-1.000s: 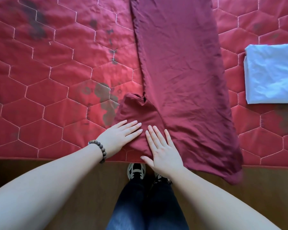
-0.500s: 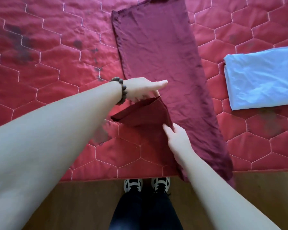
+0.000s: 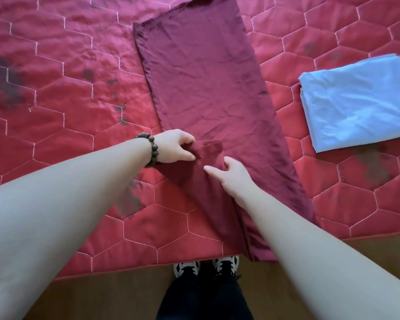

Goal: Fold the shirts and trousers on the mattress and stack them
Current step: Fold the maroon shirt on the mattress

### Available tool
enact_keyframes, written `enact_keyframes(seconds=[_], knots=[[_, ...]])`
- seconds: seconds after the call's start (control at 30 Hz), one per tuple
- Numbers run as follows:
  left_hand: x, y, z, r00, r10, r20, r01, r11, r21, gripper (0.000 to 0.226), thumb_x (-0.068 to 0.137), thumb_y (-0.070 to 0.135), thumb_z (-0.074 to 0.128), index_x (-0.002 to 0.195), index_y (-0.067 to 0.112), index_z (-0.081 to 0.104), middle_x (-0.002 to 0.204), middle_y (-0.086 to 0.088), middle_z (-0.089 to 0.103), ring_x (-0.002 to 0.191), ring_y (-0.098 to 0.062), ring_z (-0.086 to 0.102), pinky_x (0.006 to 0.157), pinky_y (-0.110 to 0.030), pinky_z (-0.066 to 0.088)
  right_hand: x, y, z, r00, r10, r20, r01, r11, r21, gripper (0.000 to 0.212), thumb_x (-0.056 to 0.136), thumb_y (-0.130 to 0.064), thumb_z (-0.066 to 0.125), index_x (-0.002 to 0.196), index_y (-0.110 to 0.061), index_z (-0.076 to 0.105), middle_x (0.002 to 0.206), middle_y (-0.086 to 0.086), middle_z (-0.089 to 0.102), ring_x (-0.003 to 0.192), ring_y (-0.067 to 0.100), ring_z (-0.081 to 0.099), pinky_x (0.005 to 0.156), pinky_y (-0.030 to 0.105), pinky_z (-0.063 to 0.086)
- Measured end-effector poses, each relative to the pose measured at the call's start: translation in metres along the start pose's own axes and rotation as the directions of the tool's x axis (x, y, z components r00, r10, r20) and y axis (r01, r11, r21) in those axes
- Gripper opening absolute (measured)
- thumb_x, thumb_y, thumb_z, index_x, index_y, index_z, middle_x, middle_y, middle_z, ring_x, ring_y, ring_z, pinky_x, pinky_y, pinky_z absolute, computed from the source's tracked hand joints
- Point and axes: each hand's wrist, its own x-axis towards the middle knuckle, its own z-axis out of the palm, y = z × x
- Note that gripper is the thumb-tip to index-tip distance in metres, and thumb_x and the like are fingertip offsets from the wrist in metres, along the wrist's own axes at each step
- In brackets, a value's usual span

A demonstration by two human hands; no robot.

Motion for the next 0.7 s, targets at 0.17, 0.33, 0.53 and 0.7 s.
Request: enact_keyframes(seconds=[0.17,0.33,0.53,0.7], knots=[[0.005,-0.017,-0.001,0.991,-0.135,0.004,0.135,0.989,-0.060,0.032,0.082,0.054,0.063,0.075,0.023,0.060,0.070,0.008,0.057,0.067,-0.011,0.053,0.061,-0.029,0.039,0.017,0.000,-0.014,0.974,-0.052,-0.222,0.039,0.997,-0.061,0.014,0.087,-0.018,0.063,0.078,-0.008,0.062,0.071,0.001,0.057,0.070,0.015,0.049,0.065,0.032,0.037],[0.007,-0.024,-0.001,0.995,-0.098,-0.006,0.098,0.995,0.022,0.014,0.082,0.031,0.070,0.078,0.020,0.063,0.072,0.000,0.063,0.070,-0.020,0.059,0.061,-0.026,0.044,0.019,0.016,-0.030,0.968,-0.005,-0.249,-0.029,0.991,-0.132,0.017,0.090,-0.018,0.059,0.076,-0.009,0.060,0.067,-0.003,0.053,0.068,0.015,0.045,0.058,0.024,0.034],[0.008,-0.016,0.019,0.912,-0.139,-0.385,0.154,0.988,0.009,0.017,0.088,0.030,0.064,0.096,0.015,0.062,0.089,-0.003,0.060,0.092,-0.028,0.059,0.074,-0.030,0.042,0.013,0.011,-0.030,0.942,-0.019,-0.336,-0.046,0.982,-0.185,0.017,0.091,-0.026,0.060,0.103,-0.015,0.059,0.079,-0.008,0.056,0.082,0.018,0.053,0.069,0.025,0.032],[-0.012,0.017,0.062,0.671,0.214,-0.710,-0.001,0.958,0.287,0.020,0.078,0.007,0.063,0.098,0.006,0.065,0.102,-0.017,0.059,0.091,-0.037,0.058,0.077,-0.045,0.045,-0.012,0.017,-0.011,0.746,-0.612,-0.262,0.214,0.593,-0.777,0.042,0.082,-0.019,0.067,0.120,-0.003,0.060,0.119,0.020,0.057,0.108,0.038,0.056,0.092,0.045,0.047]])
